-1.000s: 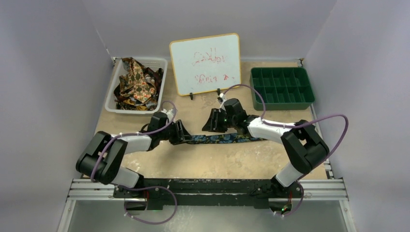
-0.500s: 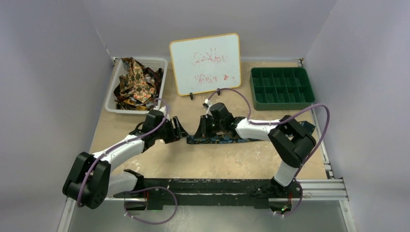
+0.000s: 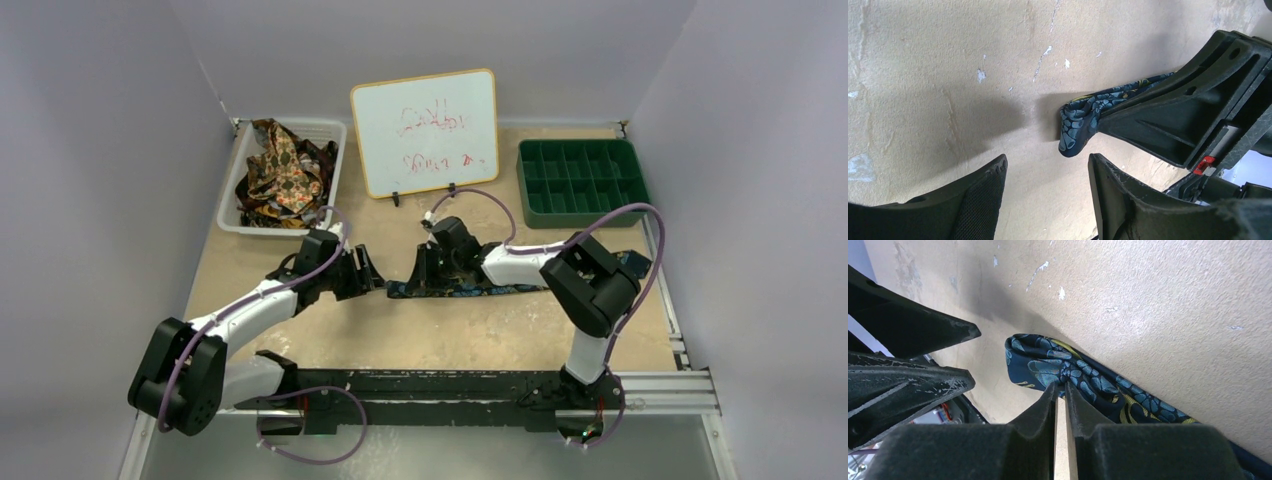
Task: Roll the ties
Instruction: Roll the tie at the center of the board.
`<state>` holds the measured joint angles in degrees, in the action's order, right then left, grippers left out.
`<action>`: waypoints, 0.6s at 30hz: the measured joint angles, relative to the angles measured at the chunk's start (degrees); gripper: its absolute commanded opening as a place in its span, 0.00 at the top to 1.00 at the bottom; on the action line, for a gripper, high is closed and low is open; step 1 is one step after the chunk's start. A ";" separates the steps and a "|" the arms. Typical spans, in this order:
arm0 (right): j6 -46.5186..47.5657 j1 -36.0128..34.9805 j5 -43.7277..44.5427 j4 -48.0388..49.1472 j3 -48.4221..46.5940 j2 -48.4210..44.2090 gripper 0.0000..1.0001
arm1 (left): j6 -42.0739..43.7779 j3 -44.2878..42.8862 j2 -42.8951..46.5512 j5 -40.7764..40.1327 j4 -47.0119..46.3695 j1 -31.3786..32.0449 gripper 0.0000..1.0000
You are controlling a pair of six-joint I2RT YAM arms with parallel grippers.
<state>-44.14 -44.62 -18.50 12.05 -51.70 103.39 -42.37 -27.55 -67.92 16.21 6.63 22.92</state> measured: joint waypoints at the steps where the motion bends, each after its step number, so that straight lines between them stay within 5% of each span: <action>1: -0.13 0.02 -0.15 0.17 -0.07 0.33 0.88 | 0.02 0.00 -0.02 0.04 -0.02 0.02 0.41; 10: 0.55 0.07 0.09 -1.18 -0.57 -0.96 0.74 | 0.22 0.00 0.07 1.05 -0.07 0.00 0.37; 15: 1.62 0.63 2.75 -4.72 -0.57 -8.26 0.57 | 0.17 0.00 0.94 1.38 0.59 0.02 0.31; 18: 1.64 1.57 4.39 -6.10 -0.57 -14.03 0.36 | 0.15 0.02 2.32 1.38 1.55 0.00 0.26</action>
<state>-42.50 -43.05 -14.11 5.96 -52.27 89.36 -42.22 -27.53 -65.60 17.58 8.19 22.92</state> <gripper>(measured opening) 0.475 0.700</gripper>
